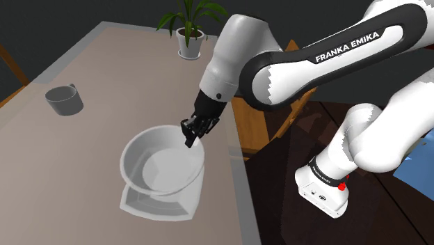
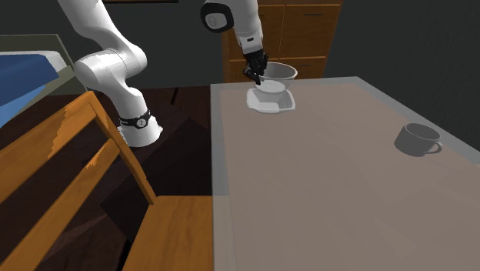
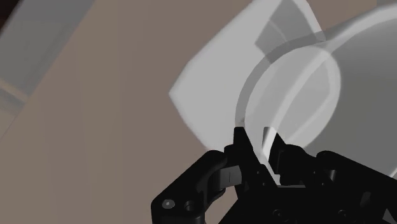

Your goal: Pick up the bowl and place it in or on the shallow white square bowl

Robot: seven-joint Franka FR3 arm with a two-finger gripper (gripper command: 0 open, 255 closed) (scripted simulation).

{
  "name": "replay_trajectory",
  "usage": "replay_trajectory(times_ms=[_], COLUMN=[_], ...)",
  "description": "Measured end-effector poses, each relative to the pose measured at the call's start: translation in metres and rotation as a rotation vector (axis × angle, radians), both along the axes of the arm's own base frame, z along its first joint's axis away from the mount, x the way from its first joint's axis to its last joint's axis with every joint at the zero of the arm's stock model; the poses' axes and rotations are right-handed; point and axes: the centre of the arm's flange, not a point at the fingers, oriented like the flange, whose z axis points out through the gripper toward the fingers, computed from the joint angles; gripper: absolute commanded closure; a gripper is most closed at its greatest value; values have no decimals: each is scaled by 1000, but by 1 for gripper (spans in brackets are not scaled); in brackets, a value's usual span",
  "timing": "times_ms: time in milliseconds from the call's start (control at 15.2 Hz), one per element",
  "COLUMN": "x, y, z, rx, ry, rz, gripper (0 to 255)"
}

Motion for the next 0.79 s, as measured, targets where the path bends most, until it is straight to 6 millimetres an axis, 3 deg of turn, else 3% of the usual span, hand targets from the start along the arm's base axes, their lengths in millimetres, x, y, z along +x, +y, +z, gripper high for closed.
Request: replay_trajectory(times_ms=[792], x=[0], y=[1], z=[-56], rx=[0], ry=[0], rz=[0], gripper=[255])
